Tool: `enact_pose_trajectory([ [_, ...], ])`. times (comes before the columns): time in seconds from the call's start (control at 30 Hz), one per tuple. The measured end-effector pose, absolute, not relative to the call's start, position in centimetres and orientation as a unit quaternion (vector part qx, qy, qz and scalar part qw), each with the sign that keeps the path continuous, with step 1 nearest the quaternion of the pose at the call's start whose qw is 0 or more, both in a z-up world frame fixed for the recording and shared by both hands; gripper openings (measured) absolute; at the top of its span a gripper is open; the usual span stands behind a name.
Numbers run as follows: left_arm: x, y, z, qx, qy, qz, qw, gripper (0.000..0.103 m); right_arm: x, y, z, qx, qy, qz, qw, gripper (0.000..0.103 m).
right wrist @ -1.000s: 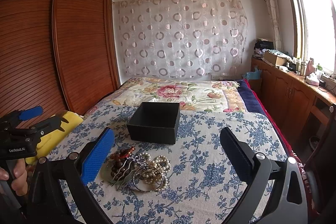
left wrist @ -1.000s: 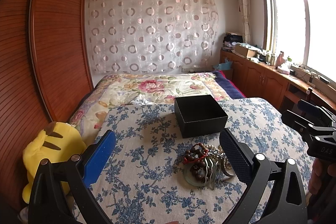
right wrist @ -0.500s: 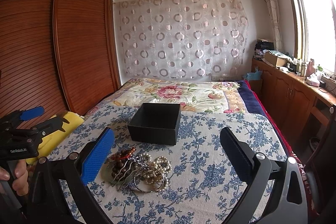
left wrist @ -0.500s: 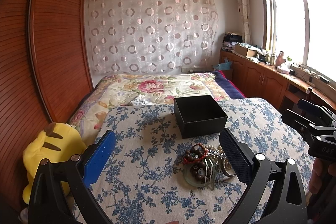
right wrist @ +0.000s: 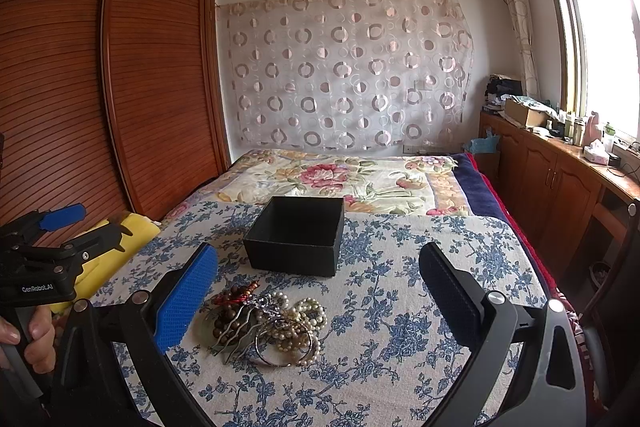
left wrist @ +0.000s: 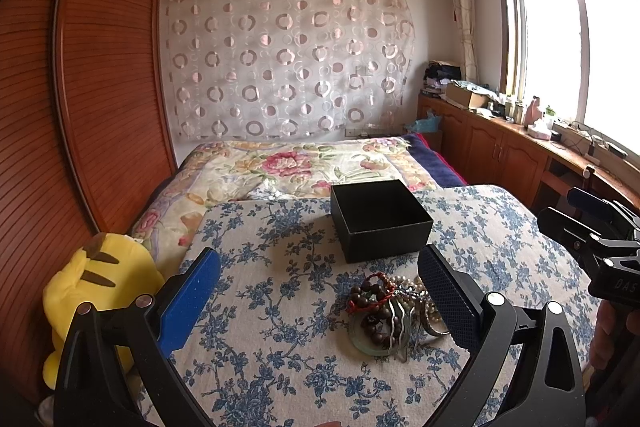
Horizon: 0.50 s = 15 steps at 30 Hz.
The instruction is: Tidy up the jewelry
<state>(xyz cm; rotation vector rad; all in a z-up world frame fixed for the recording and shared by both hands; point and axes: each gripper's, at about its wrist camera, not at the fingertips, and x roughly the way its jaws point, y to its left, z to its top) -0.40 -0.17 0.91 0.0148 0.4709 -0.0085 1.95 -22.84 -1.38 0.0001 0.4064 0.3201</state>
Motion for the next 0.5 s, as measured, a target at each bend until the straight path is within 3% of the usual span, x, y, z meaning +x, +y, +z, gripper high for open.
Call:
enact_pose_trajectory([
  [0.5, -0.42, -0.21, 0.96, 0.007, 0.234, -0.004, 0.972, 0.095, 1.85, -22.79, -1.04, 0.000, 0.199, 0.159, 0.967, 0.101],
])
